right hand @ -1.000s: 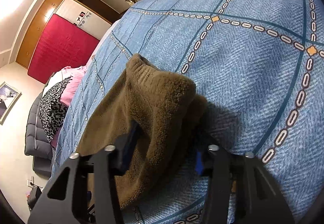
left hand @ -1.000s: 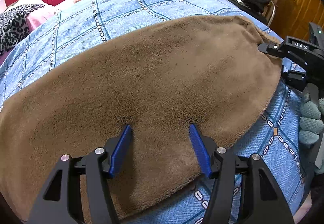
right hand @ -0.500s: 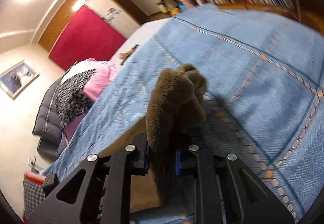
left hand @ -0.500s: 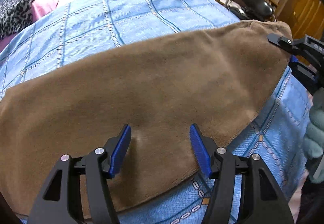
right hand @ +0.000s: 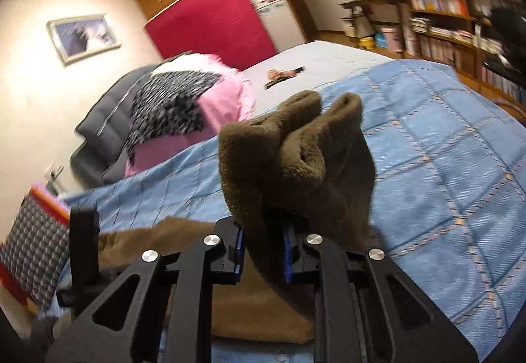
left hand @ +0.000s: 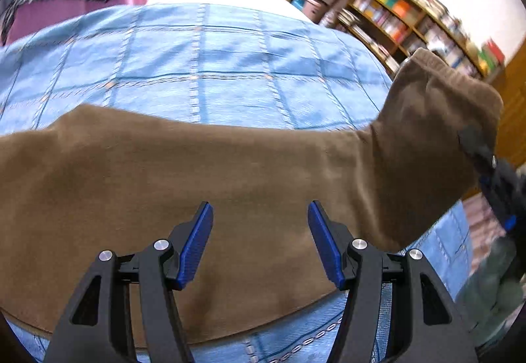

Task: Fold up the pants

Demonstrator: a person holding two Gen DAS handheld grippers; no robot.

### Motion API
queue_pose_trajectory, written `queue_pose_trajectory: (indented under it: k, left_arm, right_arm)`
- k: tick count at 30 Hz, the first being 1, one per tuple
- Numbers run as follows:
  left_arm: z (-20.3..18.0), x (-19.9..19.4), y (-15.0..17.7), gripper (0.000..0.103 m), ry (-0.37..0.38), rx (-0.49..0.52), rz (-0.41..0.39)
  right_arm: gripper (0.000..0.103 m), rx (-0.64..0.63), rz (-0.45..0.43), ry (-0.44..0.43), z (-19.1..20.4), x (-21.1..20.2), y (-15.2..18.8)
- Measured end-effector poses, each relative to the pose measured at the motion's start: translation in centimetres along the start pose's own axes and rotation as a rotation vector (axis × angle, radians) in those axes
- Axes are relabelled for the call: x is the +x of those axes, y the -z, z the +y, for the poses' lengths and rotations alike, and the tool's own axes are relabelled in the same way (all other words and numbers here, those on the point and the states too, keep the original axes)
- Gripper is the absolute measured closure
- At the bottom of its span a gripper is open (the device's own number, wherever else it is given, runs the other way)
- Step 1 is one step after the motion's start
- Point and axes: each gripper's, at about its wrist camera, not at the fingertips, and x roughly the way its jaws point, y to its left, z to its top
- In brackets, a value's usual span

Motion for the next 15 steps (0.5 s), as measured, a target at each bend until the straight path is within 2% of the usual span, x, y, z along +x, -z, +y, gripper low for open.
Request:
queue_pose_trajectory:
  k: [6,8,15]
  left_arm:
    - [4.7,-1.2,0.9,0.042,0.002,-0.090,-0.004]
    - [6.1,-1.6,1.4,0.036,0.036,-0.134,-0.010]
    - [8.8,-1.2,2.6,0.035,0.093,-0.209,0.030]
  right_arm:
    - [0.085,-0.093,0.106,-0.054,5.2,4.4,3.8]
    - [0.085,-0.106,0.143,-0.062,6.2,6.1,5.3]
    - [0.085,-0.185,0.228,-0.037,8.6,9.7,9.6]
